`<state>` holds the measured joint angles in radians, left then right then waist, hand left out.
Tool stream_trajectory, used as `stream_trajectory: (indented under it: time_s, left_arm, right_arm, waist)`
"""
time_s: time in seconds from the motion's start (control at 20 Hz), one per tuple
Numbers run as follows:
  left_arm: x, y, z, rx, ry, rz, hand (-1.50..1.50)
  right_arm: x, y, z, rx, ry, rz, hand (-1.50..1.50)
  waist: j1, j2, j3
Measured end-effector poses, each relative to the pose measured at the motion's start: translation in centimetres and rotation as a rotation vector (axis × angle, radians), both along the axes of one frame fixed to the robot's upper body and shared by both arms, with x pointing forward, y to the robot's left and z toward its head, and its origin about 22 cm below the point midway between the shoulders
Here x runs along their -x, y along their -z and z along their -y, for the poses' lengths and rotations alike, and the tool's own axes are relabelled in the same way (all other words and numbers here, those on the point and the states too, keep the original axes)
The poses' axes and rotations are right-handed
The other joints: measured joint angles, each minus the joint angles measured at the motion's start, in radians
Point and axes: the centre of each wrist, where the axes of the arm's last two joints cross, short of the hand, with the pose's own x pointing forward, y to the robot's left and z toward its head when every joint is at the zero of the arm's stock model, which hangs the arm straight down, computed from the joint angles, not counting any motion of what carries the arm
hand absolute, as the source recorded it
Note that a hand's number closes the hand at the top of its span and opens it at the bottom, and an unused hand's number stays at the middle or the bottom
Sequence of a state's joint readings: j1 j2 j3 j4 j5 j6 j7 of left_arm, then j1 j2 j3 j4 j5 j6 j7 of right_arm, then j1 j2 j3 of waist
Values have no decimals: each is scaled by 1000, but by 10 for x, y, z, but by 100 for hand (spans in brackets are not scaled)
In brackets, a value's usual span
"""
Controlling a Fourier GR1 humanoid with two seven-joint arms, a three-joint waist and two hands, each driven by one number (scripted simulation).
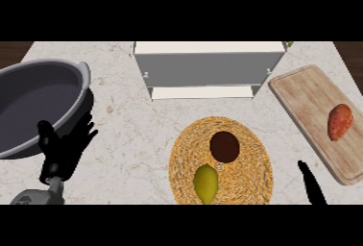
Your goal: Pick the lemon from the placemat and place it in the tiered shelf
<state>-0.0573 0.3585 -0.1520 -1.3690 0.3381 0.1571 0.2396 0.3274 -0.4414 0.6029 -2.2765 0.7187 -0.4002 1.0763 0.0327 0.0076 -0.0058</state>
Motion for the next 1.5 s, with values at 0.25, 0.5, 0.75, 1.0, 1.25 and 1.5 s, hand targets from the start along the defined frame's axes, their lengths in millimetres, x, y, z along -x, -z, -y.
stream_trajectory:
  time_s: [0.25, 0.5, 0.75, 1.0, 1.25, 1.5]
  left_arm:
    - [-1, 3, -3, 0, 3, -1, 0]
    - [1, 5, -2, -5, -6, -1, 0]
    - [4, 5, -5, 3, -19, 5, 0]
    - [3, 5, -7, 2, -23, 4, 0]
    - [5, 7, -3, 6, -18, 9, 0]
    - [4, 7, -4, 5, -20, 4, 0]
  right_arm:
    - [-20, 2, -32, 49, -35, -27, -150]
    - [-33, 13, -71, 91, -64, -70, -150]
    - [-40, 22, -91, 145, -55, -101, -150]
    - [-48, 30, -100, 197, -62, -122, -150]
    - [-52, 38, -105, 228, -74, -142, -150]
    - [-59, 51, -107, 264, -66, -169, -150]
  waist:
    - [-3, -3, 3]
    - [-11, -7, 5]
    - [-19, -9, 5]
    - [-24, -8, 6]
    - [-26, -9, 7]
    - [-27, -9, 8]
